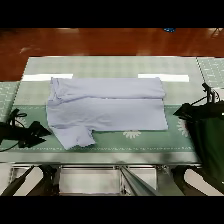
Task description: Fold the shirts.
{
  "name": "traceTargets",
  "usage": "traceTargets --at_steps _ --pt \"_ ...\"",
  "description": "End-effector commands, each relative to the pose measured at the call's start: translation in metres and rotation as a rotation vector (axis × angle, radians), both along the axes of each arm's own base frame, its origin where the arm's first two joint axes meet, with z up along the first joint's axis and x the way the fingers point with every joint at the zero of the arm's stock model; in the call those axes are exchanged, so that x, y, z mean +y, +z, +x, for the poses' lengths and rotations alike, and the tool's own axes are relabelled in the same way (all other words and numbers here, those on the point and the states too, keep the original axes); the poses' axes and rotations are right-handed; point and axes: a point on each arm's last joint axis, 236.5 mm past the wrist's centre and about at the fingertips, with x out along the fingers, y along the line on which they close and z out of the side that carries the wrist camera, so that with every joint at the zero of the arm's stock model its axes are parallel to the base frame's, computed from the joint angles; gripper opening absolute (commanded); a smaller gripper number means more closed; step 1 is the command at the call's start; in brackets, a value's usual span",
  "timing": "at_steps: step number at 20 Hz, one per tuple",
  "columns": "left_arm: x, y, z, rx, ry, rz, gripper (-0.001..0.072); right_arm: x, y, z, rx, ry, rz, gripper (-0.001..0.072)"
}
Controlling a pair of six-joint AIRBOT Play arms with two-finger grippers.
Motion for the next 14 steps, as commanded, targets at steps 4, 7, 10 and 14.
traceTargets --at_steps 4,7,10,14 --pt "-0.028 -0.027 0.010 -0.067 0.089 -0.060 0.0508 0.014 -0.002 -0.001 -0.040 -0.026 0.054 0.0409" --pt "-0.043 -0.040 0.026 -0.083 0.073 -0.051 0.0506 0.016 -0.002 -0.003 -0.031 -0.028 0.062 0.0409" --pt "-0.065 -0.048 0.023 -0.064 -0.059 -0.065 0.0036 0.003 -0.007 -0.016 0.025 -0.026 0.024 0.0409" --pt "-0.068 -0.039 0.024 -0.083 -0.133 -0.081 0.0027 -0.006 -0.023 -0.067 0.223 -0.086 0.062 0.0409"
